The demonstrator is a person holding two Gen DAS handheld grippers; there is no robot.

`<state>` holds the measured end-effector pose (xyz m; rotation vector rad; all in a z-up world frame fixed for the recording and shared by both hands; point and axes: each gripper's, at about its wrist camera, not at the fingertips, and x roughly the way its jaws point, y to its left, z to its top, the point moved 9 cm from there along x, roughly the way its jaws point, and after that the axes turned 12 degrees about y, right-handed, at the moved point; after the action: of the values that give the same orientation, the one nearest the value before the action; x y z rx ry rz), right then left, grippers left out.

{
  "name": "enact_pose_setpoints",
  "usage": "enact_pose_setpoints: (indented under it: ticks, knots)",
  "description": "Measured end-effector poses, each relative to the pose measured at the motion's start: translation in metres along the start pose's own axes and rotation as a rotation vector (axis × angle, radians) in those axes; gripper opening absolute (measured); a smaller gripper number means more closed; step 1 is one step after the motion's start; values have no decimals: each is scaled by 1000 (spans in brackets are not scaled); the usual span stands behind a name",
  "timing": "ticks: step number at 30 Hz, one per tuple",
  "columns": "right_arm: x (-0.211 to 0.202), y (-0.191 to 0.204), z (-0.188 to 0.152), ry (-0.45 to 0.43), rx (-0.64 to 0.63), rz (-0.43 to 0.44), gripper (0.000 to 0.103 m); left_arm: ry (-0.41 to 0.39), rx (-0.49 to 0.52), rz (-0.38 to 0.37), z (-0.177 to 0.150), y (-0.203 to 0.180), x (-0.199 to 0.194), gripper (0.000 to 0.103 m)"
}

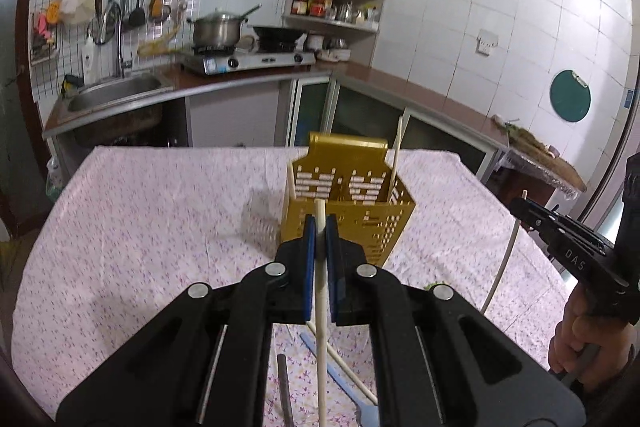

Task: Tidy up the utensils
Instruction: 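Lift both chopsticks and carry them above the yellow basket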

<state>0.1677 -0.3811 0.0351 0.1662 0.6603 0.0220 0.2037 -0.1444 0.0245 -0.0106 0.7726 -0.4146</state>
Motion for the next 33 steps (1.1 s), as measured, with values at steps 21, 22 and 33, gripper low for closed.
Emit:
enact_pose_setpoints:
  ticks: [21, 22, 33]
  knots:
    - [-66, 24, 80, -187, -78, -10, 5, -213, 107, -9, 98, -28, -57, 4]
    - [-69, 25, 88, -200, -81, -10, 5, -221, 106, -12, 104, -30, -59, 4]
    - [-72, 44, 141, -274, -94, 5, 5, -315, 106, -10, 156, -34, -67, 4]
